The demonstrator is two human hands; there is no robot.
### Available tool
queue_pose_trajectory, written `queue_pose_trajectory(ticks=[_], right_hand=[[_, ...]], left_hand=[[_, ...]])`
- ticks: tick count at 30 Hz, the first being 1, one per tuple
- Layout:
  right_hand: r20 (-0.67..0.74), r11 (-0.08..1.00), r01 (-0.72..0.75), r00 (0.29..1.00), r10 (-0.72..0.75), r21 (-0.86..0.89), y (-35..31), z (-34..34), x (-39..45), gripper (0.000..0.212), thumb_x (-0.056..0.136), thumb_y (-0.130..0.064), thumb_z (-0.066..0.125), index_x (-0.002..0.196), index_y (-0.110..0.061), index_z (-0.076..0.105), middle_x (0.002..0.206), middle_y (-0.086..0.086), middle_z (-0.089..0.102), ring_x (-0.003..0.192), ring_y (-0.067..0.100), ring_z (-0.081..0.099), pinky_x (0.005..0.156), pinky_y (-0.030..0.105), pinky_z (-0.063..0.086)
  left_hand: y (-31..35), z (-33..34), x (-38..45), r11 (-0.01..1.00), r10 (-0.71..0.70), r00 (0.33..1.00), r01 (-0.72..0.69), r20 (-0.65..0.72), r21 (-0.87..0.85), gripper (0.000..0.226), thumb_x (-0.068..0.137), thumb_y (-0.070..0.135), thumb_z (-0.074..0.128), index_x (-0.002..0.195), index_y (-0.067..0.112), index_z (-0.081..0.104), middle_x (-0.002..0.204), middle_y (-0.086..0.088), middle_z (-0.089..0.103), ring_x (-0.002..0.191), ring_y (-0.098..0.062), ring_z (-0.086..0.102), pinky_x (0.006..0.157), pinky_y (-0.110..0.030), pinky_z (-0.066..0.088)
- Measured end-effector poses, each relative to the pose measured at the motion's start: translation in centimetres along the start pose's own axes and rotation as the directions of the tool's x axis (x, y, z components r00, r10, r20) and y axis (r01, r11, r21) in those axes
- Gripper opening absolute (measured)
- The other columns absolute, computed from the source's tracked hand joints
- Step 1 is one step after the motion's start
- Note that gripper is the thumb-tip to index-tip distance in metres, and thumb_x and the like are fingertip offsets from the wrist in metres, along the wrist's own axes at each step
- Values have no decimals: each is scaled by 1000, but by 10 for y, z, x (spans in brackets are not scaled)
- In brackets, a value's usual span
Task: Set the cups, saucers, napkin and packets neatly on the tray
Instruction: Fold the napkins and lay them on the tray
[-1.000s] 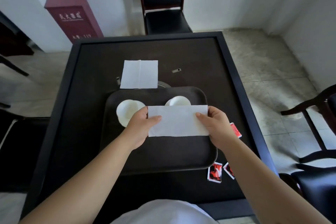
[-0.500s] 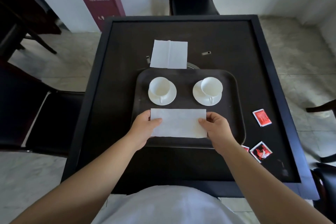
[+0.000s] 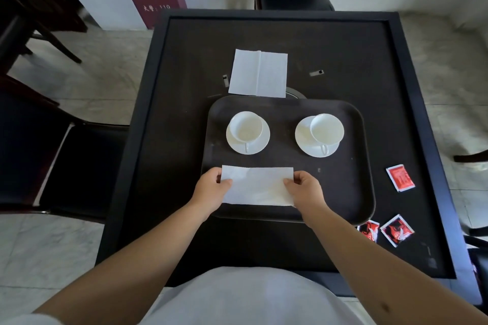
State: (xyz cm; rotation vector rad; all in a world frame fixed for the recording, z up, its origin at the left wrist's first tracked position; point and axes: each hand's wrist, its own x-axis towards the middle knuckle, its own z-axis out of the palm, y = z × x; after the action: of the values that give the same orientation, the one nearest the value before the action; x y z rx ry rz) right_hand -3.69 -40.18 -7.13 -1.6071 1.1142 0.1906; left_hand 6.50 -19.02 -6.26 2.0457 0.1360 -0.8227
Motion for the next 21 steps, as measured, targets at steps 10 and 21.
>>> queue_pose_trajectory(ticks=[10,21], right_hand=[[-3,988,-3,1000,3,-157,9,18,19,3,94,-28,58,91,-28,60,86,-7,66,78,16,63,71,35,56],[-40,971,-9,999,0,-238,12,15,19,15,91,-26,63,104,-29,54,89,-10,64,76,8,60,53,20,42]], left_hand=[[-11,0,18,998,-69,995,69,65,6,46,92,2,58,129,28,53,109,6,61,97,-18,63,61,-28,59],[-16,7,7,934,134,991,-134,22,332,60,90,8,63,144,19,39,138,-2,44,113,-25,56,98,-42,51]])
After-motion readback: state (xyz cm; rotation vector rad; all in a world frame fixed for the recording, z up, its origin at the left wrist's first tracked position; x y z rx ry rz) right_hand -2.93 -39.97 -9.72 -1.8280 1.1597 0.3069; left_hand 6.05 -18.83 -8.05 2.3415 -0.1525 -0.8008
